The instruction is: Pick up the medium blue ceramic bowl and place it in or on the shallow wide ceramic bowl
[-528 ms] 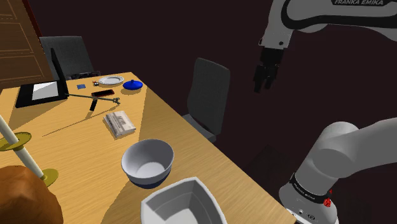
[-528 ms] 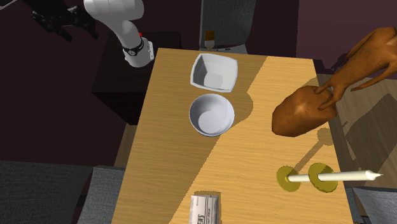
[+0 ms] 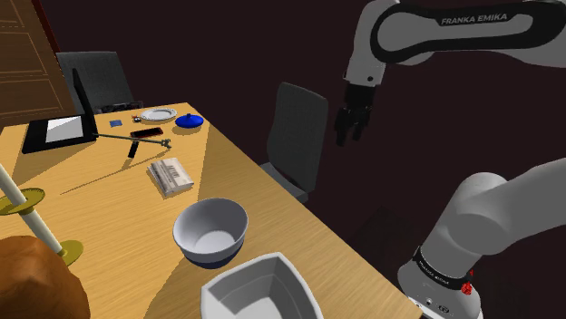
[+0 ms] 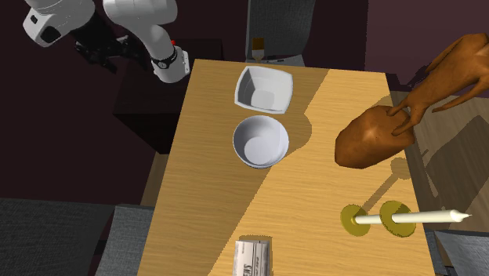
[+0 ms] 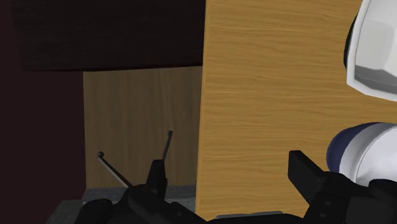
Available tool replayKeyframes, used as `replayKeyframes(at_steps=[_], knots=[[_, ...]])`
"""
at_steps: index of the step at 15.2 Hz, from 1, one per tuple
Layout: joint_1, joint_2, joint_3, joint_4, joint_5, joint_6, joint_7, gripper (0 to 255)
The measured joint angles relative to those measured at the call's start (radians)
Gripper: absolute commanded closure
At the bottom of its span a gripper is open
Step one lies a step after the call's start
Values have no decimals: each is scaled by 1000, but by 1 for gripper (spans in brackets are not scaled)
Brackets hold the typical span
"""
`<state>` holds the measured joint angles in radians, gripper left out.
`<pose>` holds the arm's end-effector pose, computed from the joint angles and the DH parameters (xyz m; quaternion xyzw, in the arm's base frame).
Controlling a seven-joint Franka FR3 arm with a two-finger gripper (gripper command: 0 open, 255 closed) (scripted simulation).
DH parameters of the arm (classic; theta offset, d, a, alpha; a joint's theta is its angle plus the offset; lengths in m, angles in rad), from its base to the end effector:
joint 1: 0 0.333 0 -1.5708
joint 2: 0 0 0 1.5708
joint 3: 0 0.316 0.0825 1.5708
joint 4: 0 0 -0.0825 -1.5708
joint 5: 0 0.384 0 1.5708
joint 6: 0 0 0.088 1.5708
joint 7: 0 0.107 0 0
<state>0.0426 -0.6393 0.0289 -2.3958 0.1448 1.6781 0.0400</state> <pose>0.3480 0.0404 0.5331 -0.9972 -0.0020 0.0424 0.0608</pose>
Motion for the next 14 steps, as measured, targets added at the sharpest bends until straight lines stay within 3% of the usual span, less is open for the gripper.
replayKeyframes(at_steps=[14], knots=[[100,342,173,59,124,329,141,0]])
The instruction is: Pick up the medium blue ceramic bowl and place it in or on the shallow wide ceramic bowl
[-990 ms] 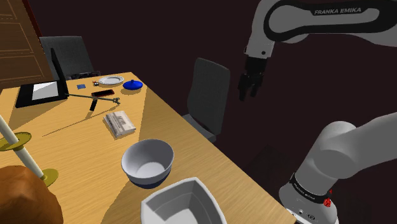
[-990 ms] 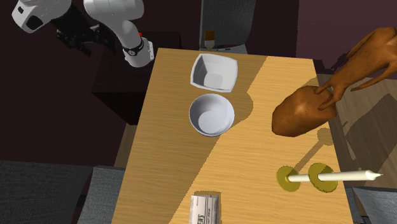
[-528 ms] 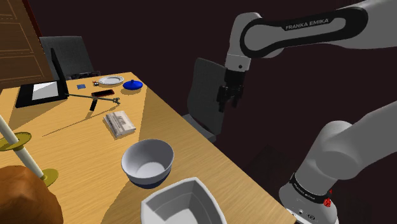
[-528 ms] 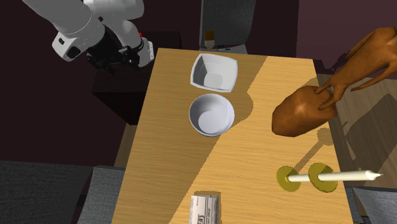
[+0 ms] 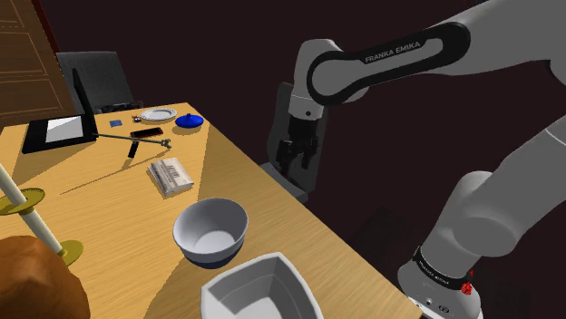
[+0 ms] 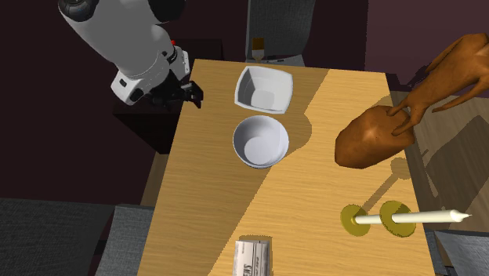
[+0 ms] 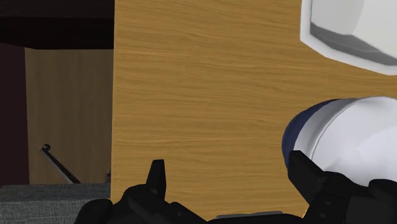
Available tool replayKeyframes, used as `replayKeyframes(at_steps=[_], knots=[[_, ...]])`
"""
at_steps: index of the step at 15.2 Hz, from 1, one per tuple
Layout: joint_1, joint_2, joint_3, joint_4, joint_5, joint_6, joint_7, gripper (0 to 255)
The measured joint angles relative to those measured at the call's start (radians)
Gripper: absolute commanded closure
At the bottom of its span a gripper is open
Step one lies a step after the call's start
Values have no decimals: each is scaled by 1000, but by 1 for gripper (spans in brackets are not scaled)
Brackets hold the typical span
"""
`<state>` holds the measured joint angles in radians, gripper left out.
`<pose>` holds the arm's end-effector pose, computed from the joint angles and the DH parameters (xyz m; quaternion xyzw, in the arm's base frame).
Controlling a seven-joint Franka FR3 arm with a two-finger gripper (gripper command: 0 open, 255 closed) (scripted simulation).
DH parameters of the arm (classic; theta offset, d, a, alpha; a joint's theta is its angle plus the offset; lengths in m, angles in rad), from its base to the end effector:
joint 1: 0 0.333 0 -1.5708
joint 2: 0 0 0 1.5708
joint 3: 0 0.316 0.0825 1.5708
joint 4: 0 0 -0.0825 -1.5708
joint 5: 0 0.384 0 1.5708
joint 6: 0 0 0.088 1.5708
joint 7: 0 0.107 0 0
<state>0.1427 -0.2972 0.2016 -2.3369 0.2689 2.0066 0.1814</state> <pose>0.4195 0.1704 0.4477 -0.9955 -0.0173 0.0402 0.0838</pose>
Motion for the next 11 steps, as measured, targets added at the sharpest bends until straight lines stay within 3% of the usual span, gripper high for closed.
replayKeyframes(at_steps=[11], knots=[[71,384,102,217,-29,209,132,0]])
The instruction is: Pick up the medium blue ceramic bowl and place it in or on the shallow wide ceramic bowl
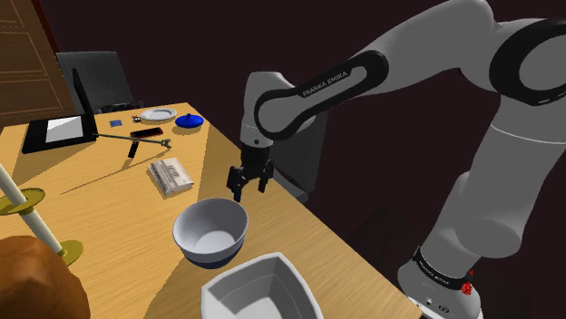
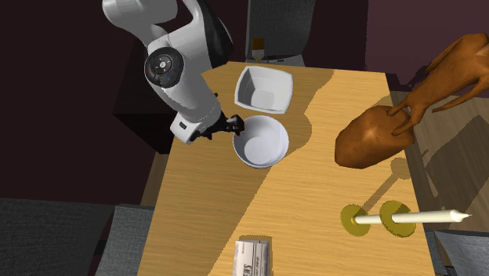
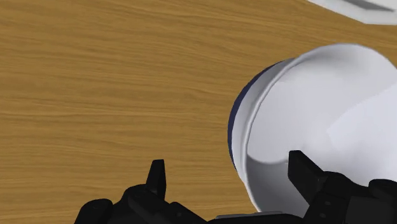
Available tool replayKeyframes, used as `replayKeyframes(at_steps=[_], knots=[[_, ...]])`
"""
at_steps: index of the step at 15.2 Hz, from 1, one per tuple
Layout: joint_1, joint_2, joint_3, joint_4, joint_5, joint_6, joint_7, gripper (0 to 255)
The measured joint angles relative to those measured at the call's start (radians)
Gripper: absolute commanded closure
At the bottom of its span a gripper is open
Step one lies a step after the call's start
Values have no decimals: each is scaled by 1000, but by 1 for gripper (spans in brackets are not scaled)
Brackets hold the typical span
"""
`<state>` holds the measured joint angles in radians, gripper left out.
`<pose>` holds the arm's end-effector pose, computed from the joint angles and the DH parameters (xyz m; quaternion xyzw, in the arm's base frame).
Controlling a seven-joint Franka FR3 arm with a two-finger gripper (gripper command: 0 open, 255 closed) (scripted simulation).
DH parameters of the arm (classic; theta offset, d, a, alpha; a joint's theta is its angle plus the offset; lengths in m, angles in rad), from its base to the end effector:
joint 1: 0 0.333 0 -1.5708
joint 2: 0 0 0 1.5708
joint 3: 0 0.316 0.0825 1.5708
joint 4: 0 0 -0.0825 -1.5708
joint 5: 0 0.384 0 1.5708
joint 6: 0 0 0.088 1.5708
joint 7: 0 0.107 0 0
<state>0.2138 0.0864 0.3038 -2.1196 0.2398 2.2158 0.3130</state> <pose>0.4810 0.2808 0.3763 -0.9936 -0.0298 0.0385 0.1020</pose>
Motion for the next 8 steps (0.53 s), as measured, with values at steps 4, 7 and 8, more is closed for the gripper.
replayKeyframes(at_steps=[4,7,8], knots=[[23,94,12,60,-23,42,34,0],[32,125,14,56,-29,78,42,0],[35,132,15,52,-30,90,43,0]])
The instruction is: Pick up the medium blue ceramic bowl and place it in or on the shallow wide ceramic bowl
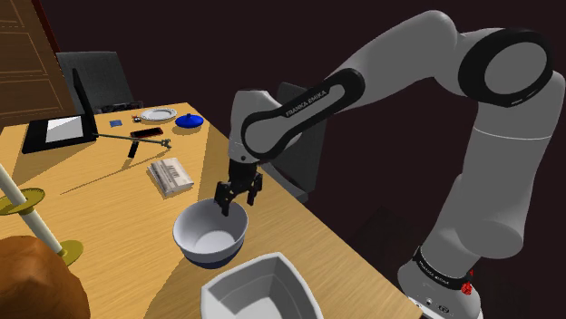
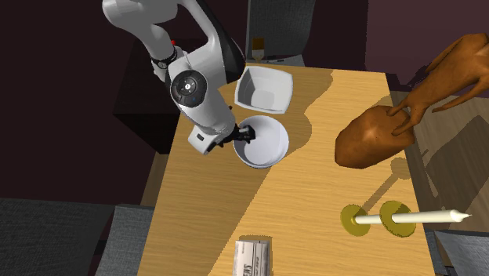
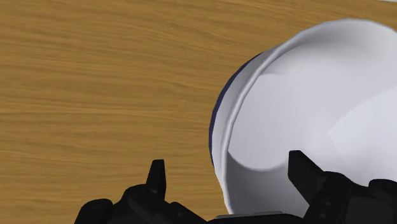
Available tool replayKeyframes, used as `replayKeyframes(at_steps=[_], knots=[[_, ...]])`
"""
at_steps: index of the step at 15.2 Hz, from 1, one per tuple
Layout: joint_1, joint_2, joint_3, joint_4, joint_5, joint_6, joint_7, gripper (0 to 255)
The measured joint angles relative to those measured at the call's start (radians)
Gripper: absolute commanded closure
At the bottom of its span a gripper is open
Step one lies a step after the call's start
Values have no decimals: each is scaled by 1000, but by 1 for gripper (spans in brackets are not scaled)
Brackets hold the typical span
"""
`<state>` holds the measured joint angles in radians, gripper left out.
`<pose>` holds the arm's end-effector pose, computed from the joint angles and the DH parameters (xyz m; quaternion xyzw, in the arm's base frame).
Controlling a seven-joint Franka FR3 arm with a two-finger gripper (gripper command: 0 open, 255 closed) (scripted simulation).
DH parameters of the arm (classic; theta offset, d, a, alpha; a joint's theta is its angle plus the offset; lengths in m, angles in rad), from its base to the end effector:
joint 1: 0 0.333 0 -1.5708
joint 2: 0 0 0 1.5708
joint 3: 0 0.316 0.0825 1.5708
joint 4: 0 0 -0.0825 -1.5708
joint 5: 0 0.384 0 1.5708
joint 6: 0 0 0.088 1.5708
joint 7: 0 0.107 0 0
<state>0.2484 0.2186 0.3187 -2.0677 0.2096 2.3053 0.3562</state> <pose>0.4921 0.3133 0.3355 -0.9931 -0.0318 0.0386 0.1063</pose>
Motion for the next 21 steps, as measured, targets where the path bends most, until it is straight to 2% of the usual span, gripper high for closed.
replayKeyframes(at_steps=[8,9,21], knots=[[5,21,1,-9,-3,31,1,0],[5,21,1,-9,-3,31,1,255],[4,13,1,-3,-3,16,3,255]])
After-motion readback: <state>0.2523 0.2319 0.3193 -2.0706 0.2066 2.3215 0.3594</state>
